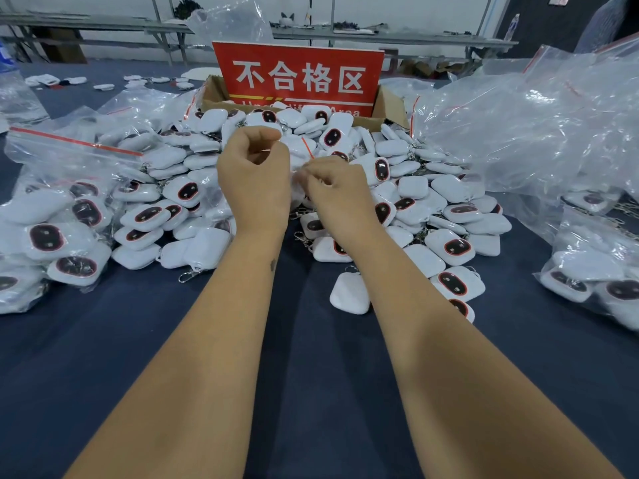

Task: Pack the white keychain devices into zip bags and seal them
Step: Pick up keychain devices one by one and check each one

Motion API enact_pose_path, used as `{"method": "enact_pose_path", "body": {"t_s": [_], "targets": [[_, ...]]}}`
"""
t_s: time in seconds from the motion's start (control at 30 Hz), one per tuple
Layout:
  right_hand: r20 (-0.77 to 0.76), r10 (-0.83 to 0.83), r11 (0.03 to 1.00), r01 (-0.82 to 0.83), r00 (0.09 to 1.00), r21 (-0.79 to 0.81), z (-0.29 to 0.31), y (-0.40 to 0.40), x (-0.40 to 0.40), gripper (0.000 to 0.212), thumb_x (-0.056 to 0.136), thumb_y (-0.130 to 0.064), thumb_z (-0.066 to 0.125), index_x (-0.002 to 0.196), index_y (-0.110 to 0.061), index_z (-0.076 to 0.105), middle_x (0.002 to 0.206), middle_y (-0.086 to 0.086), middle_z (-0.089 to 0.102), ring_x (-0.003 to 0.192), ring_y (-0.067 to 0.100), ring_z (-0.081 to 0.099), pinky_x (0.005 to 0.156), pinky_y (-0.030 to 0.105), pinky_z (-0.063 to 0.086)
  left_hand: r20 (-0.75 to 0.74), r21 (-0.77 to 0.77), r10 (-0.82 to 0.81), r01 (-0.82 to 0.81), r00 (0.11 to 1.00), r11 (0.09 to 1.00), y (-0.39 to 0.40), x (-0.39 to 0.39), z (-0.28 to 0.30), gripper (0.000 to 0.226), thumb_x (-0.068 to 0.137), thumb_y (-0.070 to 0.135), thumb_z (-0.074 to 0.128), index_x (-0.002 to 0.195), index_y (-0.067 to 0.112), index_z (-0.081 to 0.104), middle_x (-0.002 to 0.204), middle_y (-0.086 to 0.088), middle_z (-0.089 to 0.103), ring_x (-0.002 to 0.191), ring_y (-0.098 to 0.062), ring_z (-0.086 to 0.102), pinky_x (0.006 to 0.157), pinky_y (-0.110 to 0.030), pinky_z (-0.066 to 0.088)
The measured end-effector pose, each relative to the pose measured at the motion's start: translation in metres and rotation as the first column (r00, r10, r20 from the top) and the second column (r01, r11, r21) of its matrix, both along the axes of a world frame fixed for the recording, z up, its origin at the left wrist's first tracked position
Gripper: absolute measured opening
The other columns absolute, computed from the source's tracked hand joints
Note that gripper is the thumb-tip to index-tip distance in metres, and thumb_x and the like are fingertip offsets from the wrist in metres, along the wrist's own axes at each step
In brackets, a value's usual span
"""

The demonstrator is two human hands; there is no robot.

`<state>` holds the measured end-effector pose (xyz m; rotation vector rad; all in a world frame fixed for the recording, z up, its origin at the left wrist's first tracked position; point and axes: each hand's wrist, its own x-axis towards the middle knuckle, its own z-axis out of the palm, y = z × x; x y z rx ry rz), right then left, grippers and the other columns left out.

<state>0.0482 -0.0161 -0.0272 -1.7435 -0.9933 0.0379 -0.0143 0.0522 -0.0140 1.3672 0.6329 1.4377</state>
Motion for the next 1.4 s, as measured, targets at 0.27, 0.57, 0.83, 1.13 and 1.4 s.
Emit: {"method": "enact_pose_path", "body": {"t_s": [0.27, 0.57, 0.83, 1.13, 1.4], "targets": [[-0.161, 0.187, 0.976, -0.202, 0.969, -0.08, 0.006, -0.002, -0.005, 0.026, 0.092, -0.003, 0.056, 0.109, -0.007, 0.075, 0.121, -0.002, 0.069, 0.116, 0.019, 0.06, 0.104, 0.039, 0.046, -0.002, 0.013, -0.016, 0.016, 1.0, 1.0, 0.0, -0.001, 0.0, 0.026, 0.08, -0.001, 0.058, 0.076, 0.025, 0.062, 0.076, 0.008, 0.062, 0.066, -0.001, 0.056, 0.065, -0.015, 0.046], [-0.245, -0.093, 0.982, 0.13, 0.965, 0.14, 0.002, -0.004, 0.002, 0.028, 0.08, 0.006, 0.048, 0.087, -0.018, 0.06, 0.105, 0.004, 0.062, 0.068, -0.001, 0.055, 0.061, 0.013, 0.043, -0.466, 0.115, -0.096, 0.168, 0.88, 0.979, 0.005, 0.006, -0.015, 0.022, 0.079, 0.011, 0.063, 0.092, 0.028, 0.06, 0.089, 0.01, 0.062, 0.081, -0.009, 0.059, 0.073, -0.027, 0.05], [0.033, -0.222, 0.969, 0.224, 0.974, -0.106, -0.003, -0.008, 0.012, 0.037, 0.082, 0.005, 0.046, 0.109, -0.013, 0.063, 0.118, 0.004, 0.058, 0.101, 0.021, 0.055, 0.087, 0.039, 0.048, -0.519, 0.119, -0.039, 0.118, 0.854, 0.986, 0.008, 0.003, -0.02, 0.026, 0.087, 0.004, 0.047, 0.103, 0.024, 0.053, 0.078, 0.005, 0.052, 0.072, -0.013, 0.052, 0.061, -0.027, 0.04], [0.512, -0.065, 0.779, 0.365, 0.857, -0.511, -0.005, -0.011, 0.008, 0.031, 0.089, -0.014, 0.048, 0.117, -0.01, 0.057, 0.126, 0.009, 0.055, 0.119, 0.031, 0.044, 0.096, 0.038, 0.032, -0.094, -0.072, -0.04, 0.034, 0.995, 0.997, 0.011, 0.003, -0.014, 0.039, 0.087, -0.004, 0.038, 0.076, 0.029, 0.053, 0.081, 0.003, 0.051, 0.077, -0.023, 0.051, 0.067, -0.034, 0.043], [0.557, -0.169, 0.806, 0.44, 0.813, -0.397, -0.007, -0.01, 0.014, 0.021, 0.1, -0.016, 0.042, 0.11, -0.011, 0.06, 0.108, 0.009, 0.064, 0.106, 0.031, 0.053, 0.084, 0.036, 0.03, -0.158, -0.089, -0.116, 0.103, 0.981, 0.991, 0.013, 0.006, -0.02, 0.042, 0.091, -0.003, 0.039, 0.074, 0.027, 0.063, 0.078, 0.003, 0.059, 0.062, -0.009, 0.049, 0.062, -0.023, 0.041]]}}
